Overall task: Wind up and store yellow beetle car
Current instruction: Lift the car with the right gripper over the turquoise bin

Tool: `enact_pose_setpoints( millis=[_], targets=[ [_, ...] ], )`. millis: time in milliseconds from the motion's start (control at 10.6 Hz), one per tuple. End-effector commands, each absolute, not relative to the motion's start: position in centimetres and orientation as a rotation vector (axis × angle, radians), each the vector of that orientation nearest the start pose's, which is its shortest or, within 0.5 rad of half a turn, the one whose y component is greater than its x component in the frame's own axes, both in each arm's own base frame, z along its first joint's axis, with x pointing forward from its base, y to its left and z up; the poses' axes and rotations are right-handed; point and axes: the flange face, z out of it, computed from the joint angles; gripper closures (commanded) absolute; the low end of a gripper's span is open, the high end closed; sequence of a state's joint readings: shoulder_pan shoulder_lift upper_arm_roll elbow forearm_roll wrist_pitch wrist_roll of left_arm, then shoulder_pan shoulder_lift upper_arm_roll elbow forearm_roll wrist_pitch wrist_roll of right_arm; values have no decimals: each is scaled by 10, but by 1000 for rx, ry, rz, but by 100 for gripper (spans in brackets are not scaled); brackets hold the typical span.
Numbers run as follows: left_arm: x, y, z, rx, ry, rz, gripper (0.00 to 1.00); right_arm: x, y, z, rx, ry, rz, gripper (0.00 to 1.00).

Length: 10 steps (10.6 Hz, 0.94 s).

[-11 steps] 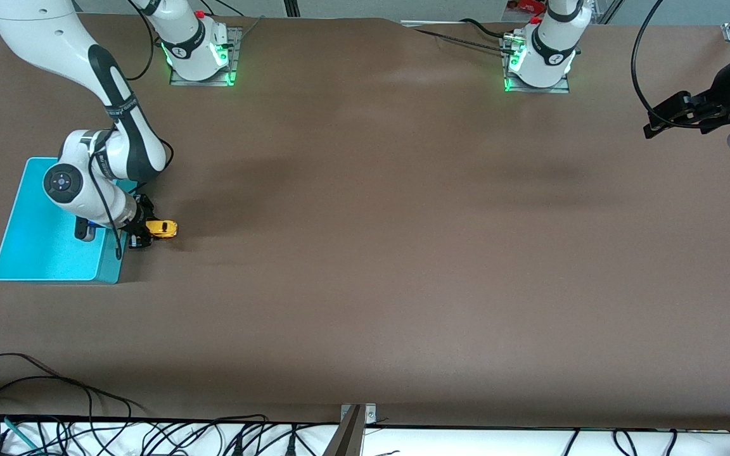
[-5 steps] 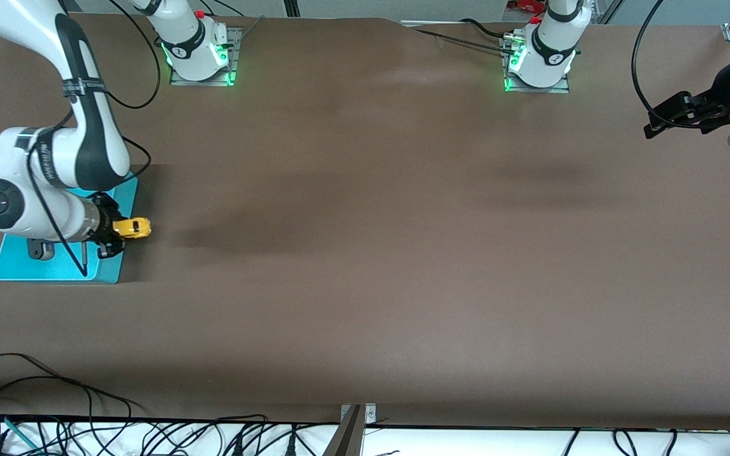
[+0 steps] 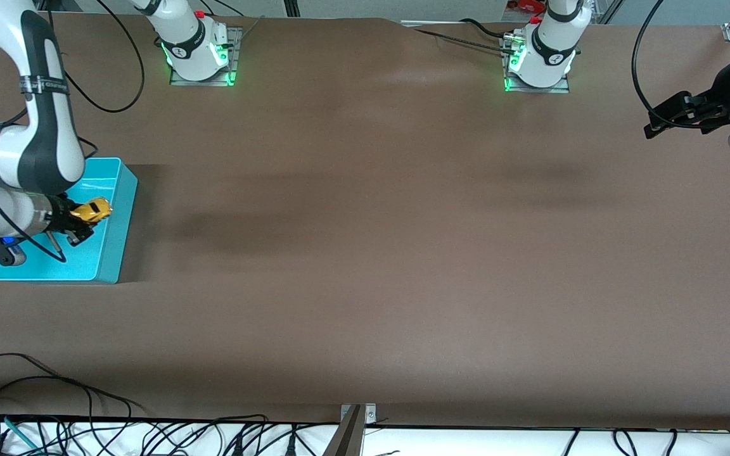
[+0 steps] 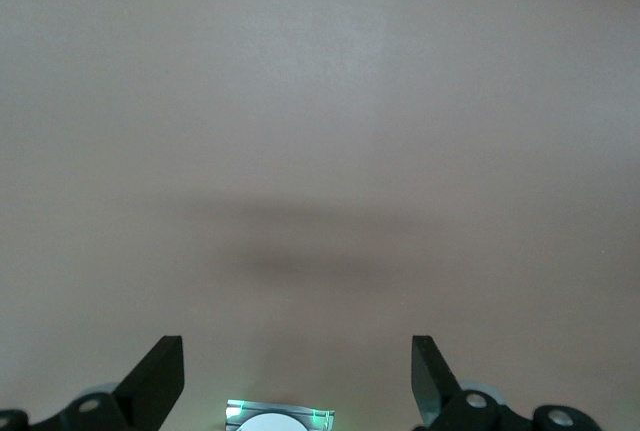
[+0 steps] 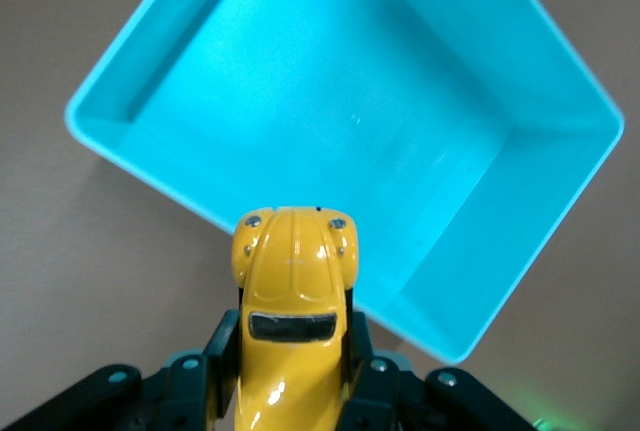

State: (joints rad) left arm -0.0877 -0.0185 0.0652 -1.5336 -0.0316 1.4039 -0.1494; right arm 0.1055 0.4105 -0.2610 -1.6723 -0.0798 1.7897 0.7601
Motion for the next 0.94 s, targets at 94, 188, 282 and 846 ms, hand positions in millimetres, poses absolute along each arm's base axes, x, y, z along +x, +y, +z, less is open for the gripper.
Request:
enact_pose_setpoints(
  millis=[94, 188, 282, 846],
  targets=[
    [533, -16, 645, -3166, -214, 182, 0, 604, -141, 334, -3122, 1280, 506, 94],
    [534, -16, 644, -3166, -214, 184, 0, 600, -164, 325, -3116, 1251, 521, 94],
    [533, -17, 645, -3167, -212, 182, 0, 597, -173, 317, -3123, 1206, 517, 94],
    [533, -15, 645, -3166, -216, 182, 0, 600, -190, 232, -3042, 1194, 518, 75]
  ],
)
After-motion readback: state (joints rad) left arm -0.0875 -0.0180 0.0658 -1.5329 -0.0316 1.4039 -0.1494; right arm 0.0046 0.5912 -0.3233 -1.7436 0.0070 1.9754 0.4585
